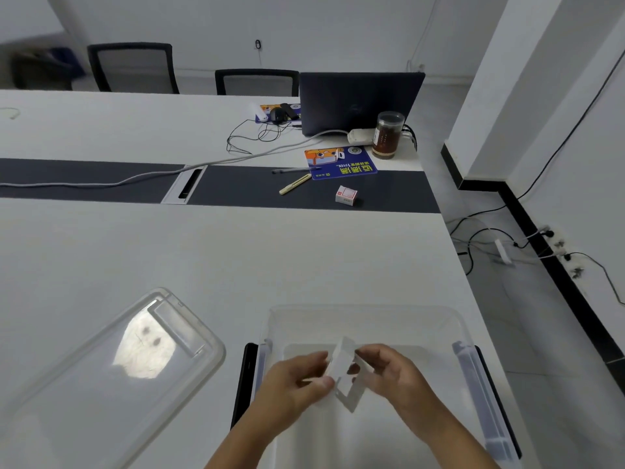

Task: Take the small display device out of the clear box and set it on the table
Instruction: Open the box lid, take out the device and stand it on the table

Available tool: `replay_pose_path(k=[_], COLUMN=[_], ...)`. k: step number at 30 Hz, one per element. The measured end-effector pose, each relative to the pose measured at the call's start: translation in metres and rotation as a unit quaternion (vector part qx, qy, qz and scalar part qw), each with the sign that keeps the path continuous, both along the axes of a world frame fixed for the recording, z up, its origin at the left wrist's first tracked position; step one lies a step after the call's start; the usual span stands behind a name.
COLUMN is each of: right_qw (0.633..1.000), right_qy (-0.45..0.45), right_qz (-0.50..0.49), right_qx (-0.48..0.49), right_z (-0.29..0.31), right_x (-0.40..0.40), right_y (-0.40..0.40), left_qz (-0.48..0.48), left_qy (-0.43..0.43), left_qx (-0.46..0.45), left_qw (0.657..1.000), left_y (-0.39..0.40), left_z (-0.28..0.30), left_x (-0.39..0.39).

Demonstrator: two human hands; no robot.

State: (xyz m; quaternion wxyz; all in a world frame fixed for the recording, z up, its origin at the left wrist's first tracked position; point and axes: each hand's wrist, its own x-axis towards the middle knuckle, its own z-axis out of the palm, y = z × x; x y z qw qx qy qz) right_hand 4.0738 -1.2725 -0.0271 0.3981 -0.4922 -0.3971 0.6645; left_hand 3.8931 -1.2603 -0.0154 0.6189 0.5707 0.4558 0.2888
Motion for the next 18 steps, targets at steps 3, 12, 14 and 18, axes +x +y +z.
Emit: replay_pose_path(k=[3,12,14,18], right_qw=[0.994,0.994,0.992,0.992], right_qy=[0.073,-0.065,-0.076,-0.079], right_qz=[-0.017,0.056,0.057,0.021], right_qx=[-0.074,-0.065,-0.08,-0.097], right_z=[0.004,0.018,0.021,0.034], right_x=[0.003,0.003,0.002,0.007], right_y=[0.003,0.006,0.011,0.026], left_qz=[0.025,-0.134,-0.154,-0.105], left_qy=[0.015,0.227,0.243,0.179], left_qx=[0.032,0.215,0.232,0.223], left_qw=[0.999,0.94,0.929,0.952], left_y=[-0.003,0.006,0.01,0.017], left_z=[0.003,0.02,0.02,0.013], left_x=[-0.002,-0.012,-0.011,-0.007])
